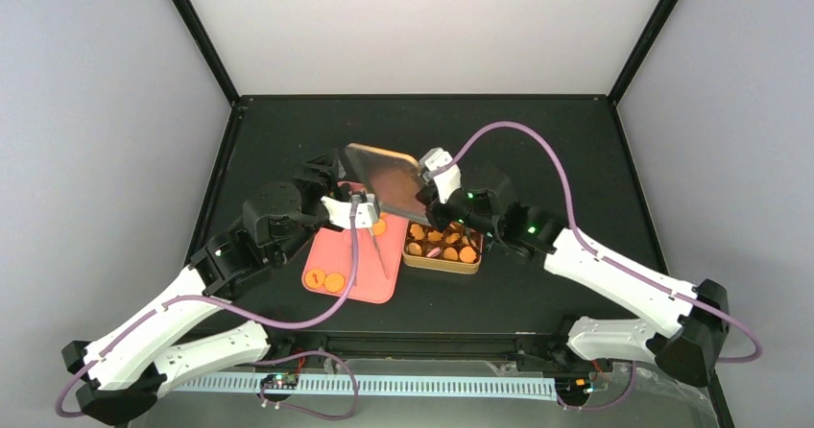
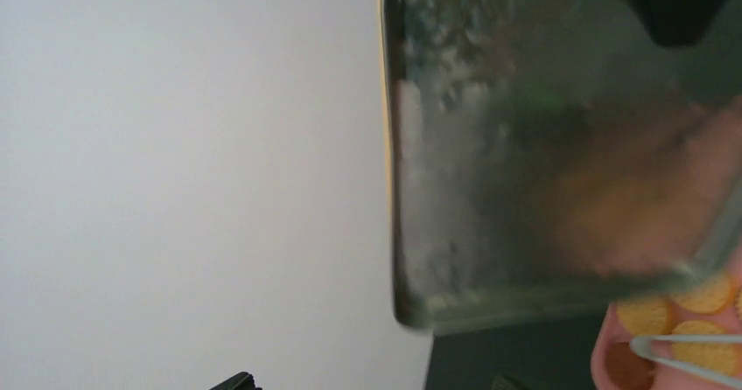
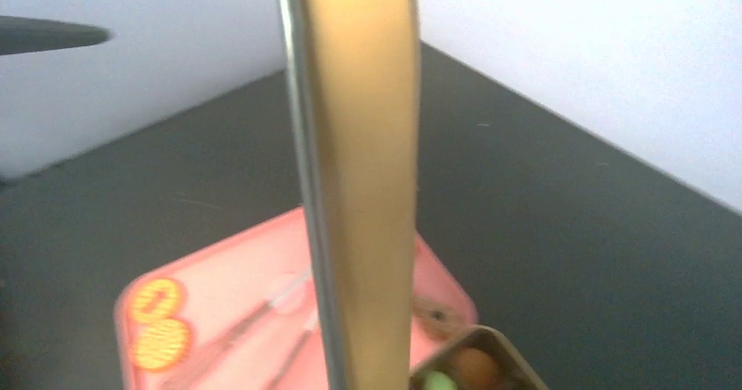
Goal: Pack the cookies
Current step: Pass from the left arm to the right, then place the box lid on the packing box.
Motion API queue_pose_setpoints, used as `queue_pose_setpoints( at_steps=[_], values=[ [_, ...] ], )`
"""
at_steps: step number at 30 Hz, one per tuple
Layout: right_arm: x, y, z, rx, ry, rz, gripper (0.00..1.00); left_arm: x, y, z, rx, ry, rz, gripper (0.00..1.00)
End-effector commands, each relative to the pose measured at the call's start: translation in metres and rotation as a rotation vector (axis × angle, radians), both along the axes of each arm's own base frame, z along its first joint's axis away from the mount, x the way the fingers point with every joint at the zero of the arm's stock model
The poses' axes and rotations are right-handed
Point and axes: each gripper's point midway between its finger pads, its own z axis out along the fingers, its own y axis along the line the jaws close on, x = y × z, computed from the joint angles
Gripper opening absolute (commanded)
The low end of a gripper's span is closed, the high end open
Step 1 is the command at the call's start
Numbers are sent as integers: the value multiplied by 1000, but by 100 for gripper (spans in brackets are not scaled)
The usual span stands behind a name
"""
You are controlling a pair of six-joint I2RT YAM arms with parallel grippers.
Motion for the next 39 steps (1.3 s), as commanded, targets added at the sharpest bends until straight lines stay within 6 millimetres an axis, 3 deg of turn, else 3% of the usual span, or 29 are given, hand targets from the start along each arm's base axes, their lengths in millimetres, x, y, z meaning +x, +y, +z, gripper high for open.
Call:
queue_pose_setpoints(
  at_steps=[1, 9, 12, 18, 23, 32, 36, 39],
  values=[
    [23, -58, 18, -218, -173, -237, 1, -4, 9, -1, -105, 112, 49, 73],
    [35, -116, 4, -636, -357, -520, 1, 12, 46, -50, -344, 502, 248, 78],
    [36, -125, -3, -773, -422, -580, 1, 24, 68, -65, -449, 643, 337, 78],
    [30, -111, -32, -1002, -522, -581, 1, 43, 87, -103, -617, 980, 442, 78],
    [15, -82, -78, -1155, -559, -476, 2, 54, 91, -126, -665, 1189, 524, 76],
    [-13, -61, -152, -1296, -491, -333, 11, 60, 88, -138, -677, 1194, 503, 74],
    [-25, -55, -167, -1287, -451, -280, 16, 61, 83, -140, -674, 1176, 459, 72],
    [-31, -51, -173, -1266, -411, -247, 29, 62, 78, -141, -667, 1172, 439, 72]
  ],
)
